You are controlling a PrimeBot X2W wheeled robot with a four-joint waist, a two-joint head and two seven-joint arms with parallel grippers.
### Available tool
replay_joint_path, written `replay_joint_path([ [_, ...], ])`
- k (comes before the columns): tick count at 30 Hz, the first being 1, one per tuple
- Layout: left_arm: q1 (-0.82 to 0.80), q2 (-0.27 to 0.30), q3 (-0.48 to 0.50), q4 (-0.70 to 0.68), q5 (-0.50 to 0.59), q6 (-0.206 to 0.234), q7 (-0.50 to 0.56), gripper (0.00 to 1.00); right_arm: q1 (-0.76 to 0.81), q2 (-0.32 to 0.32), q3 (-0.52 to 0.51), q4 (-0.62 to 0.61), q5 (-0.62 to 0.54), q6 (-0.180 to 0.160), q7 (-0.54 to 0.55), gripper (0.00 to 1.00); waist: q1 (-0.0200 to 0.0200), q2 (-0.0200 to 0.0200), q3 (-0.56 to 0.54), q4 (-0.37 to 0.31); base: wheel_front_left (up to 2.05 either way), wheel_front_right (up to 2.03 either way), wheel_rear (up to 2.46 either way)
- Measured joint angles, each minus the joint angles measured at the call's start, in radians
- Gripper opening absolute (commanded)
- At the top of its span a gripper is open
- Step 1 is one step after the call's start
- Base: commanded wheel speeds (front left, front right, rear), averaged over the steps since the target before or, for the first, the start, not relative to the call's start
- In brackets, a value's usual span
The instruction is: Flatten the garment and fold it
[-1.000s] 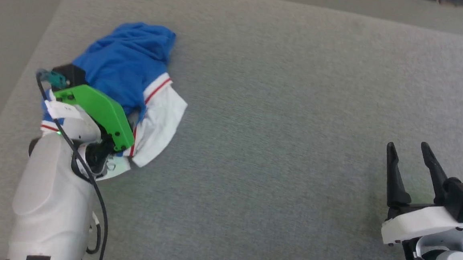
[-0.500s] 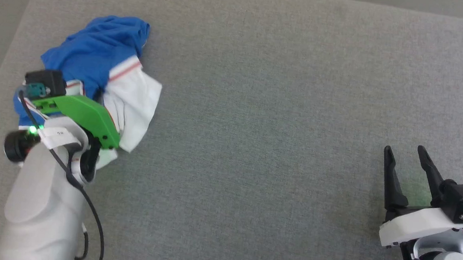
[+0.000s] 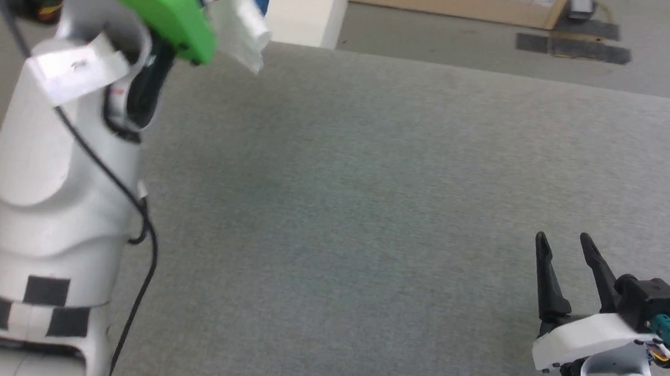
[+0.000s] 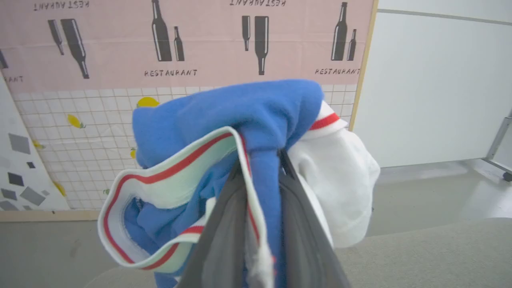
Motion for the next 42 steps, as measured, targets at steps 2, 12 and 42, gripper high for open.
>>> replay_joint_path([
  [2, -0.034, -0.023, -0.031, -0.004, -0.005, -0.011, 0.013, 0.00, 0.000, 0.000, -0.002, 0.014, 0.006, 0.000, -0.005, 1.00, 0.0000, 0.0000, -0.014, -0.025, 0.00, 0.00, 0.00],
  [12, 0.028, -0.142, -0.166, 0.066, -0.078, -0.027, 0.022, 0.00, 0.003, 0.000, -0.027, 0.076, 0.025, 0.000, -0.031, 1.00, 0.0000, 0.0001, -0.053, -0.181, 0.00, 0.00, 0.00],
  [42, 0.458, -0.092, -0.168, 0.004, -0.477, 0.091, -0.108, 1.00, 0.041, -0.001, -0.029, 0.127, 0.043, 0.000, -0.031, 1.00, 0.0000, 0.0000, -0.149, -0.178, 0.00, 0.00, 0.00],
])
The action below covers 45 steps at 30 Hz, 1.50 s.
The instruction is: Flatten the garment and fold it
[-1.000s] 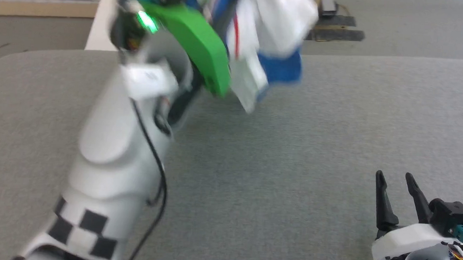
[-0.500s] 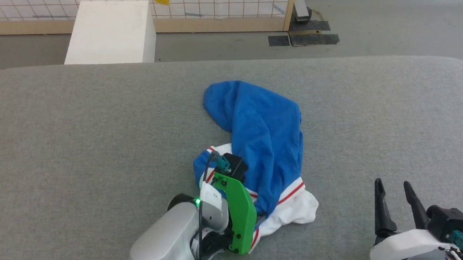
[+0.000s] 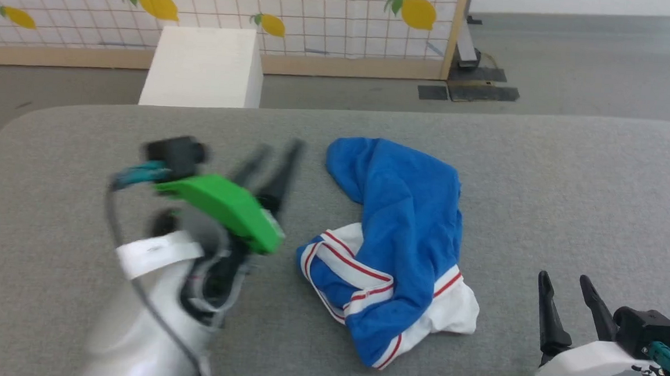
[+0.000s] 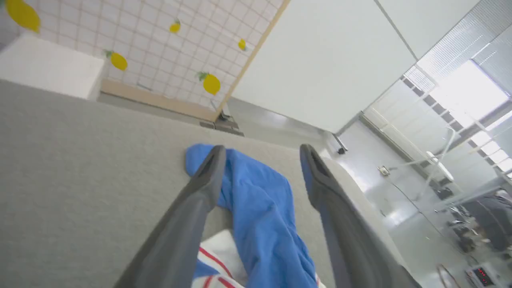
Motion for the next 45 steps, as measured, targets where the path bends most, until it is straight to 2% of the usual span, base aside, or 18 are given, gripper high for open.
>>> replay_joint_path([
  [2, 0.019, 0.059, 0.037, -0.017, 0.097, 0.034, -0.137, 1.00, 0.002, 0.000, 0.005, -0.021, -0.002, 0.000, 0.027, 1.00, 0.0000, 0.0000, -0.007, 0.012, 0.00, 0.00, 0.00],
  [4, 0.054, 0.112, 0.041, -0.021, 0.188, 0.058, -0.231, 1.00, 0.002, 0.000, 0.014, -0.043, -0.010, 0.000, 0.065, 1.00, 0.0000, 0.0000, -0.012, 0.020, 0.00, 0.00, 0.00],
  [6, 0.111, 0.137, 0.041, -0.024, 0.254, 0.081, -0.315, 1.00, 0.003, 0.000, 0.030, -0.056, -0.020, 0.000, 0.145, 1.00, 0.0000, 0.0000, -0.014, 0.028, 0.00, 0.00, 0.00],
  [9, 0.189, 0.144, 0.028, -0.041, 0.333, 0.109, -0.357, 1.00, 0.004, 0.000, 0.058, -0.089, -0.037, 0.000, 0.259, 1.00, 0.0000, 0.0000, -0.009, 0.034, 0.00, 0.00, 0.00],
  [11, 0.225, 0.138, 0.026, -0.062, 0.368, 0.123, -0.363, 1.00, 0.003, 0.000, 0.080, -0.102, -0.047, 0.000, 0.344, 1.00, 0.0000, 0.0000, -0.003, 0.037, 0.00, 0.00, 0.00],
  [13, 0.267, 0.122, 0.037, -0.092, 0.397, 0.146, -0.367, 1.00, -0.004, -0.001, 0.119, -0.104, -0.080, 0.000, 0.487, 1.00, 0.0000, 0.0000, 0.007, 0.039, 0.00, 0.00, 0.00],
  [16, 0.304, 0.091, 0.057, -0.148, 0.448, 0.156, -0.371, 1.00, -0.034, -0.020, 0.177, -0.102, -0.108, 0.000, 0.645, 1.00, 0.0000, 0.0000, 0.019, 0.047, 0.00, 0.00, 0.00],
  [20, 0.341, 0.045, 0.092, -0.196, 0.501, 0.156, -0.372, 1.00, -0.094, -0.074, 0.219, -0.079, -0.115, 0.000, 0.761, 1.00, 0.0001, 0.0000, 0.035, 0.069, 0.00, 0.00, 0.00],
  [26, 0.369, -0.001, 0.128, -0.206, 0.532, 0.129, -0.372, 1.00, -0.110, -0.114, 0.274, -0.026, -0.094, 0.000, 0.822, 1.00, 0.0000, 0.0000, 0.060, 0.107, 0.00, 0.00, 0.00],
  [27, 0.371, -0.005, 0.132, -0.206, 0.541, 0.125, -0.372, 1.00, -0.114, -0.117, 0.274, -0.025, -0.086, 0.000, 0.824, 0.33, 0.0000, 0.0000, 0.064, 0.110, 0.00, 0.00, 0.00],
  [28, 0.374, -0.011, 0.139, -0.206, 0.549, 0.120, -0.372, 1.00, -0.122, -0.121, 0.277, -0.025, -0.077, 0.000, 0.824, 0.00, 0.0000, 0.0000, 0.069, 0.112, 0.00, 0.00, 0.00],
  [31, 0.381, -0.023, 0.160, -0.206, 0.557, 0.110, -0.372, 1.00, -0.128, -0.131, 0.275, -0.039, -0.033, 0.000, 0.816, 0.00, 0.0000, 0.0000, 0.077, 0.111, 0.00, 0.00, 0.00],
  [34, 0.393, -0.035, 0.182, -0.204, 0.566, 0.101, -0.372, 1.00, -0.128, -0.150, 0.226, -0.074, 0.015, 0.001, 0.807, 0.00, 0.0000, 0.0000, 0.077, 0.098, 0.00, 0.00, 0.00],
  [39, 0.393, -0.051, 0.200, -0.196, 0.569, 0.075, -0.372, 1.00, -0.127, -0.234, -0.017, -0.123, 0.044, 0.000, 0.800, 0.00, 0.0000, 0.0000, 0.069, 0.068, 0.00, 0.00, 0.00],
  [42, 0.393, -0.059, 0.199, -0.178, 0.569, 0.058, -0.372, 1.00, -0.115, -0.269, -0.165, -0.089, 0.013, 0.000, 0.801, 0.00, 0.0001, 0.0000, 0.065, 0.057, 0.00, 0.00, 0.00],
  [45, 0.393, -0.068, 0.192, -0.154, 0.568, 0.048, -0.372, 1.00, -0.087, -0.271, -0.248, -0.032, -0.015, 0.000, 0.797, 0.00, 0.0001, 0.0000, 0.067, 0.054, 0.00, 0.00, 0.00],
])
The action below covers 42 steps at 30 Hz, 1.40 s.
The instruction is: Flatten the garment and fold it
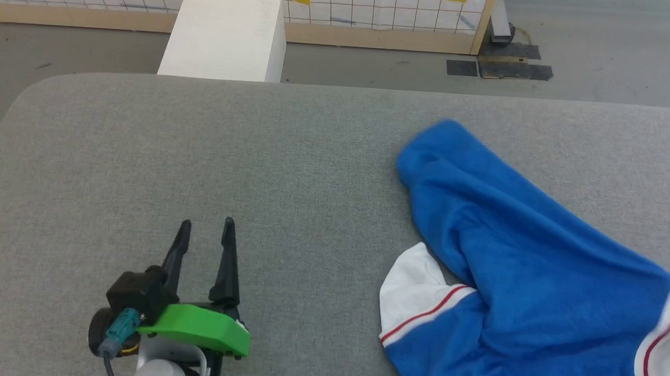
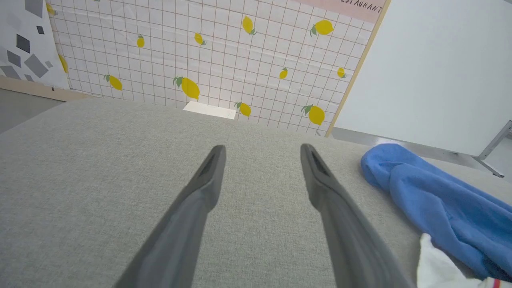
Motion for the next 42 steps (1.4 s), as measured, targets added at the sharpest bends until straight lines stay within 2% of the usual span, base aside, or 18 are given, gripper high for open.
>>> replay_joint_path([
  [2, -0.001, -0.003, -0.005, 0.018, -0.004, -0.008, 0.000, 1.00, 0.009, 0.025, -0.038, 0.028, -0.005, 0.000, -0.028, 0.00, 0.0000, 0.0000, 0.003, -0.002, 0.00, 0.00, 0.00],
  [3, -0.001, -0.004, -0.006, 0.025, -0.004, -0.008, 0.000, 1.00, 0.009, 0.037, -0.047, 0.030, -0.003, 0.000, -0.050, 0.33, 0.0000, 0.0000, 0.004, -0.004, 0.00, 0.00, 0.00],
  [4, -0.001, -0.005, -0.006, 0.033, -0.007, -0.011, 0.000, 1.00, 0.007, 0.053, -0.055, 0.030, -0.001, 0.000, -0.085, 1.00, 0.0000, 0.0000, 0.004, -0.007, 0.00, 0.00, 0.00],
  [9, -0.014, -0.009, -0.031, 0.062, -0.033, -0.028, 0.013, 1.00, -0.002, 0.118, -0.098, -0.012, 0.024, 0.000, -0.255, 1.00, 0.0000, -0.0001, 0.001, -0.019, 0.00, 0.00, 0.00],
  [13, -0.084, -0.010, -0.089, 0.083, -0.055, -0.044, 0.092, 1.00, -0.001, 0.160, -0.109, -0.066, 0.034, 0.000, -0.309, 1.00, 0.0000, 0.0000, -0.007, -0.033, 0.00, 0.00, 0.00],
  [17, -0.195, -0.016, -0.193, 0.135, -0.089, -0.046, 0.262, 1.00, 0.025, 0.193, -0.095, -0.111, 0.036, 0.000, -0.311, 1.00, 0.0000, -0.0001, -0.010, -0.057, 0.00, 0.00, 0.00],
  [19, -0.240, -0.017, -0.260, 0.174, -0.138, -0.030, 0.380, 1.00, 0.038, 0.203, -0.083, -0.120, 0.036, 0.000, -0.305, 1.00, 0.0000, 0.0000, -0.008, -0.074, 0.00, 0.00, 0.00],
  [23, -0.304, -0.020, -0.389, 0.260, -0.155, 0.002, 0.603, 1.00, 0.052, 0.214, -0.076, -0.128, 0.036, 0.000, -0.297, 1.00, 0.0000, 0.0000, -0.001, -0.108, 0.00, 0.00, 0.00],
  [30, -0.353, -0.021, -0.504, 0.345, -0.175, 0.040, 0.737, 1.00, 0.070, 0.224, -0.089, -0.134, 0.036, 0.000, -0.294, 1.00, 0.0000, 0.0000, 0.025, -0.157, 0.00, 0.00, 0.00],
  [31, -0.355, -0.022, -0.511, 0.353, -0.177, 0.048, 0.738, 0.97, 0.072, 0.225, -0.091, -0.134, 0.036, 0.000, -0.294, 1.00, 0.0000, 0.0000, 0.030, -0.161, 0.00, 0.00, 0.00],
  [32, -0.360, -0.023, -0.518, 0.362, -0.178, 0.053, 0.741, 0.24, 0.072, 0.225, -0.093, -0.134, 0.036, 0.000, -0.294, 1.00, 0.0000, 0.0000, 0.035, -0.165, 0.00, 0.00, 0.00],
  [33, -0.363, -0.023, -0.520, 0.364, -0.184, 0.054, 0.735, 0.00, 0.072, 0.225, -0.093, -0.134, 0.036, 0.000, -0.294, 1.00, 0.0000, 0.0000, 0.039, -0.168, 0.00, 0.00, 0.00],
  [42, -0.335, -0.023, -0.490, 0.329, -0.218, 0.065, 0.556, 0.00, 0.074, 0.201, -0.081, -0.134, 0.033, 0.000, -0.289, 1.00, 0.0000, 0.0000, 0.051, -0.152, 0.00, 0.00, 0.00],
])
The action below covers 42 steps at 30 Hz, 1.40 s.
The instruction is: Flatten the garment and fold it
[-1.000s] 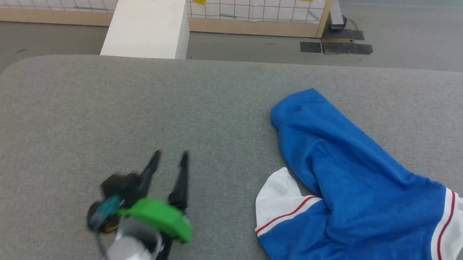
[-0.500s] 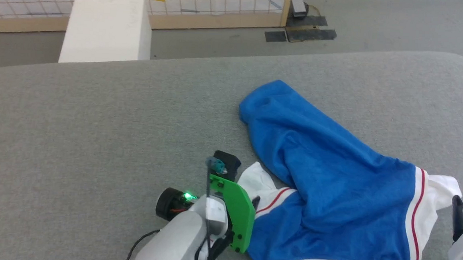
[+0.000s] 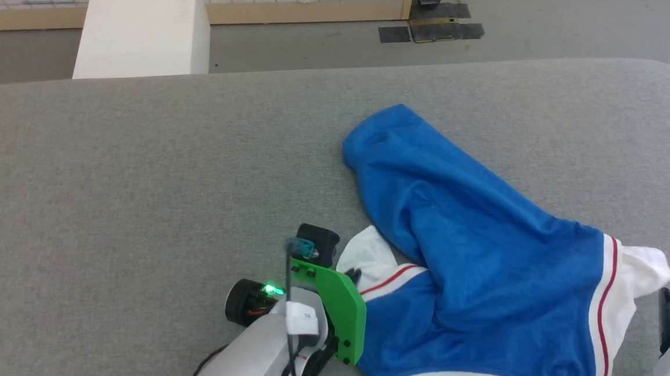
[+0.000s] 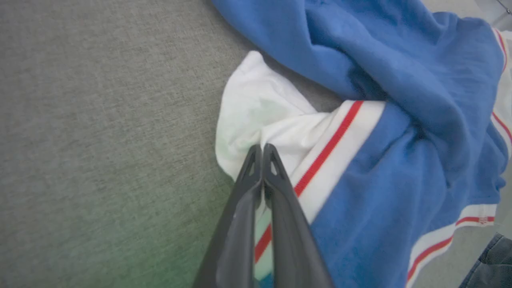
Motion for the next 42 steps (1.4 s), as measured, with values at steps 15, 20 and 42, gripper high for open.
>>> replay_joint_path([
  [15, 0.126, 0.041, 0.050, -0.261, -0.049, 0.056, -0.055, 0.00, -0.109, -0.123, 0.128, 0.185, -0.095, 0.000, 0.144, 1.00, 0.0000, 0.0000, 0.046, 0.051, 0.00, 0.00, 0.00],
  [20, 0.132, 0.041, 0.050, -0.278, -0.050, 0.062, -0.061, 0.00, -0.131, -0.141, 0.159, 0.251, -0.075, 0.000, 0.148, 0.00, 0.0000, 0.0000, 0.060, 0.072, 0.00, 0.00, 0.00],
  [42, -0.058, 0.048, 0.392, -0.560, -0.373, -0.032, -0.228, 0.00, -0.371, -0.088, 0.085, -0.236, 0.547, 0.000, 0.382, 0.00, 0.0000, 0.0000, -0.094, 0.063, 0.00, 0.00, 0.00],
])
